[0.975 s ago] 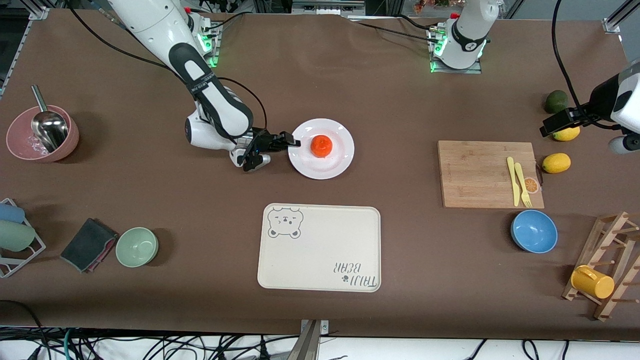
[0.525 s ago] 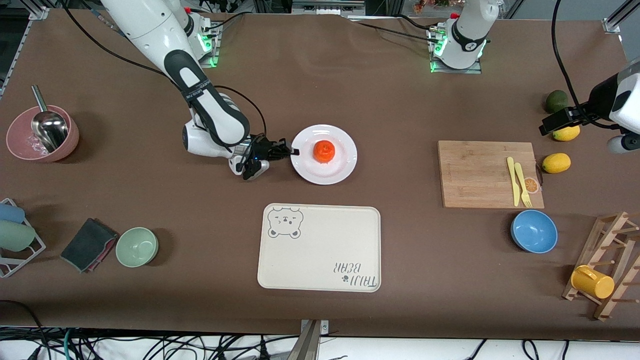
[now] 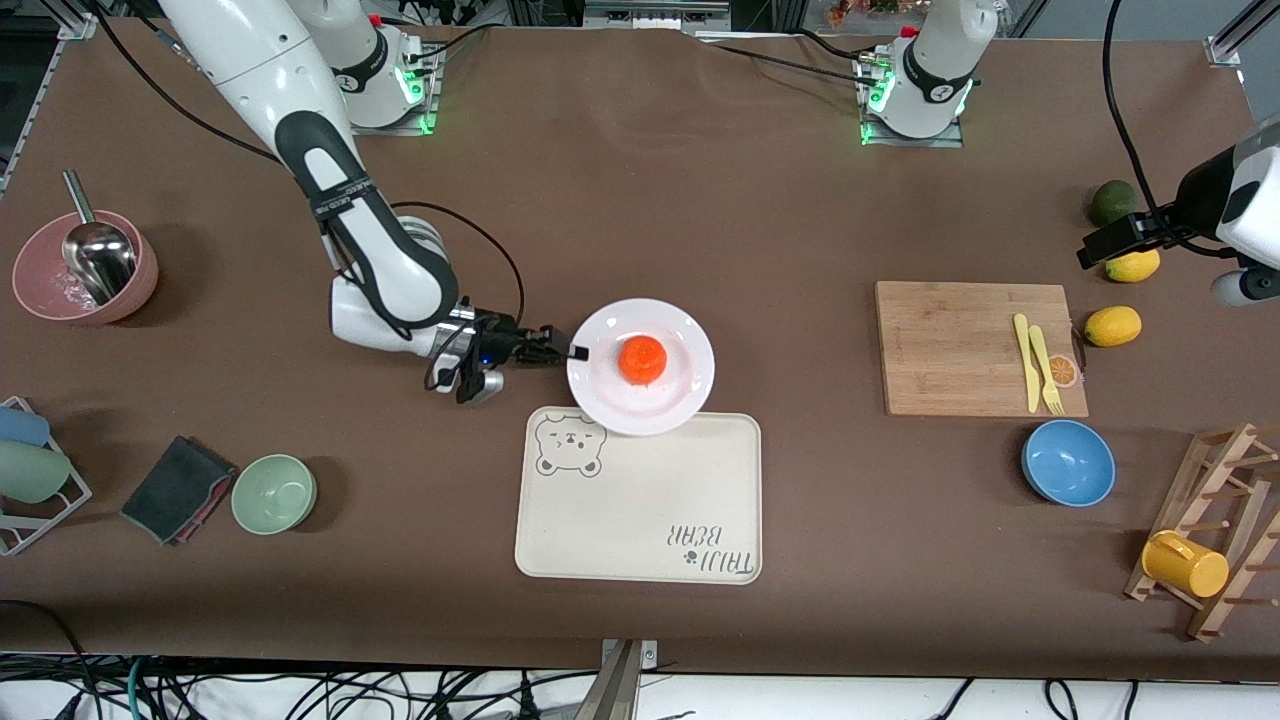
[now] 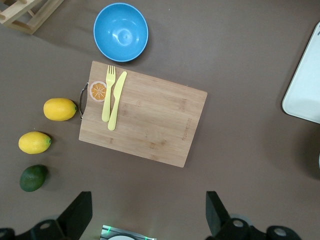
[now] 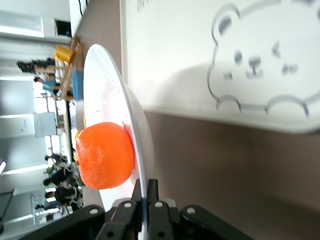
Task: Place orange and plate with both arms
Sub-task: 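Slide the plate with the right gripper onto the bear tray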
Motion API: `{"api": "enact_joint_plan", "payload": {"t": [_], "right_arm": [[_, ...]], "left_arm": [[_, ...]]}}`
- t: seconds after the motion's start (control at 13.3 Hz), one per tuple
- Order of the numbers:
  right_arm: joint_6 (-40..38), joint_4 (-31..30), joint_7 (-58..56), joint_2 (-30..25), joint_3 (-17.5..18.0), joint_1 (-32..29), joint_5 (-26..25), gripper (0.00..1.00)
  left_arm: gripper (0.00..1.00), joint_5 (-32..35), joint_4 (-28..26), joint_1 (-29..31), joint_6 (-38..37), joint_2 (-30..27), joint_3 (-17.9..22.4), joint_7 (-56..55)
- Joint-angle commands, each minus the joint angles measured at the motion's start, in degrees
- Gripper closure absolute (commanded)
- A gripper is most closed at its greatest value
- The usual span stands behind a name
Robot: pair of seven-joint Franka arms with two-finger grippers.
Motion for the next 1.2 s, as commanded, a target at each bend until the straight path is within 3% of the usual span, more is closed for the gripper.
{"api": "enact_joint_plan", "payload": {"t": [0.0,0.22,0.45,0.82,0.9,0.97,1.05,1.12], "right_arm": [[0.8,14.4,5.4,10.5,-1.0,0.5,-0.3,1.0],[5.2,29.8,16.0,20.0,-1.4,1.6,-5.3,1.0],[5.4,38.1,17.6,26.9,-1.4,1.9,-6.2,1.0],[9.2,38.8,17.6,28.3,-2.1,4.9,-6.2,1.0],[9.1,38.8,17.6,28.2,-2.4,4.9,-6.3,0.89],[9.2,38.8,17.7,27.8,-2.6,4.9,-7.0,0.27],[9.1,38.8,17.8,27.5,-2.8,4.9,-9.7,0.0],[9.0,38.9,17.8,27.5,-2.8,4.7,-13.2,0.0]], "left_arm": [[0.0,-1.4,0.0,0.1,-0.5,-0.2,0.0,0.9],[0.0,-1.4,-0.1,0.1,-0.6,-0.2,0.0,1.0],[0.0,-1.4,-0.1,0.1,-0.7,-0.2,0.0,1.0],[0.0,-1.4,-0.1,0.1,-1.0,-0.2,0.0,1.0],[0.0,-1.4,-0.1,0.1,-1.0,-0.2,0.0,1.0],[0.0,-1.4,-0.1,0.1,-1.0,-0.2,0.0,1.0],[0.0,-1.4,-0.1,0.1,-1.0,-0.2,0.0,1.0],[0.0,-1.4,-0.1,0.1,-1.0,-0.2,0.0,1.0]]}}
